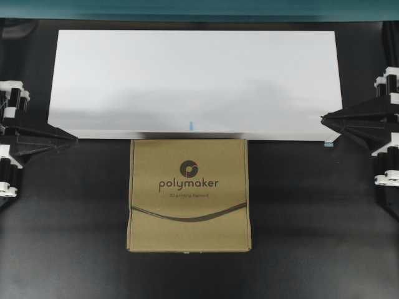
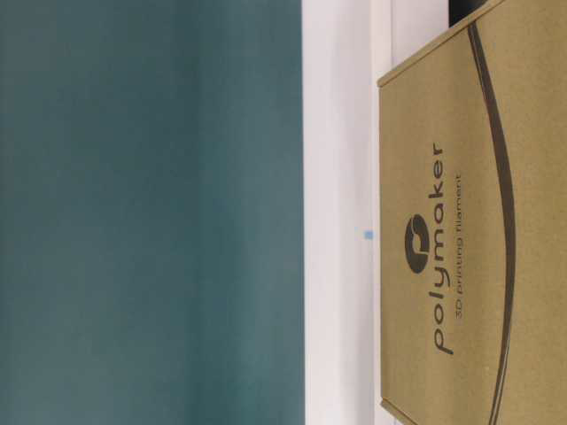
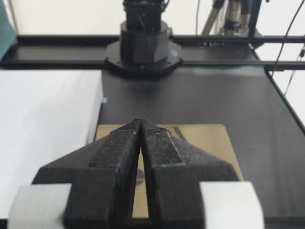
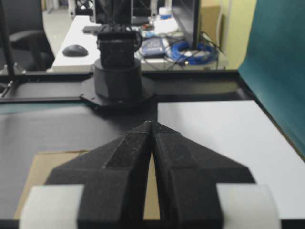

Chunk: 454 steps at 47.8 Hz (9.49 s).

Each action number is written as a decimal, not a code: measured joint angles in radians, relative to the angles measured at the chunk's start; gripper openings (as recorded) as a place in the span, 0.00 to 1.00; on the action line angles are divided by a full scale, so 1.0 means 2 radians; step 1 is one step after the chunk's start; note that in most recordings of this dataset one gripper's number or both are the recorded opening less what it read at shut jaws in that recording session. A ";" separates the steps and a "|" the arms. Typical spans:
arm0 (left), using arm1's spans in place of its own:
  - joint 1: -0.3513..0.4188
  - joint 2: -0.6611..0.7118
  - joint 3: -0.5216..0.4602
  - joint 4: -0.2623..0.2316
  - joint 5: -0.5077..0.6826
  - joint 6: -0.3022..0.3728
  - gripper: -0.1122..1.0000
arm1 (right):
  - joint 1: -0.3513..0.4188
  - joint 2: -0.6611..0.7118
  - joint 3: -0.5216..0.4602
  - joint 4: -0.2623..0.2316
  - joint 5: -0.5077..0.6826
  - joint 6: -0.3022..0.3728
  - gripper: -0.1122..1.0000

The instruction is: Place the cardboard box on the stand after clamping it between your arms.

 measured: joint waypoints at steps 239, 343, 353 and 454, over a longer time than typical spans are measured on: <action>0.168 0.420 -0.418 0.030 0.644 0.107 0.84 | -0.120 0.476 -0.427 0.008 0.579 -0.122 0.82; 0.223 0.301 -0.301 0.022 0.522 0.100 0.84 | -0.209 0.393 -0.307 0.095 0.461 -0.158 0.81; 0.164 0.186 -0.233 0.022 0.467 0.079 0.84 | -0.159 0.324 -0.253 0.110 0.417 -0.129 0.81; -0.046 -0.096 -0.045 0.022 0.294 -0.072 0.81 | 0.063 -0.043 0.019 0.114 0.189 -0.022 0.81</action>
